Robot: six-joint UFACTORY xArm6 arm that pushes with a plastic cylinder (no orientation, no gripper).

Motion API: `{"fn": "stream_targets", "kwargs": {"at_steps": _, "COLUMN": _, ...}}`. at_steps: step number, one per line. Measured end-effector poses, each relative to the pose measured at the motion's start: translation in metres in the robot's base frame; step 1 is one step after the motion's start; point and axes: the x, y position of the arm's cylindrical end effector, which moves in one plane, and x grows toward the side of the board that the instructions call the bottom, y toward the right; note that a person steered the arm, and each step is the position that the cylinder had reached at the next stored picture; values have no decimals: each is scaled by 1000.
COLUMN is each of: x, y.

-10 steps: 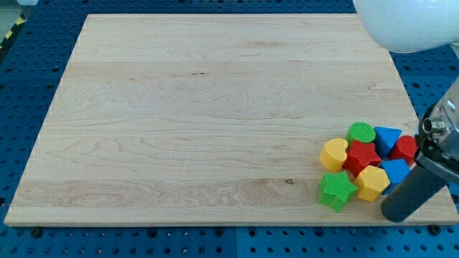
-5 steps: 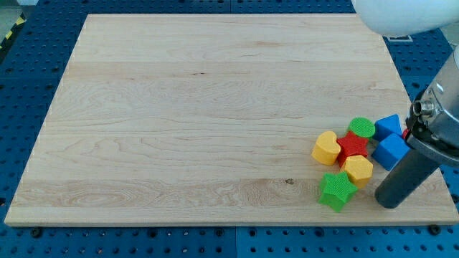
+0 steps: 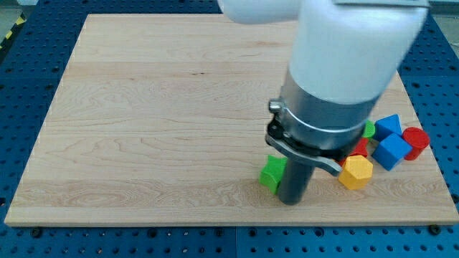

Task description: Move the green star to the center of the board

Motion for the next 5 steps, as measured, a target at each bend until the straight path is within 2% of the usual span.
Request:
{"fn": "stream_targets", "kwargs": {"at_steps": 2, "x": -38, "y": -16}}
{"fn": "stream_targets", "kwargs": {"at_steps": 5, "x": -132, "y": -76}}
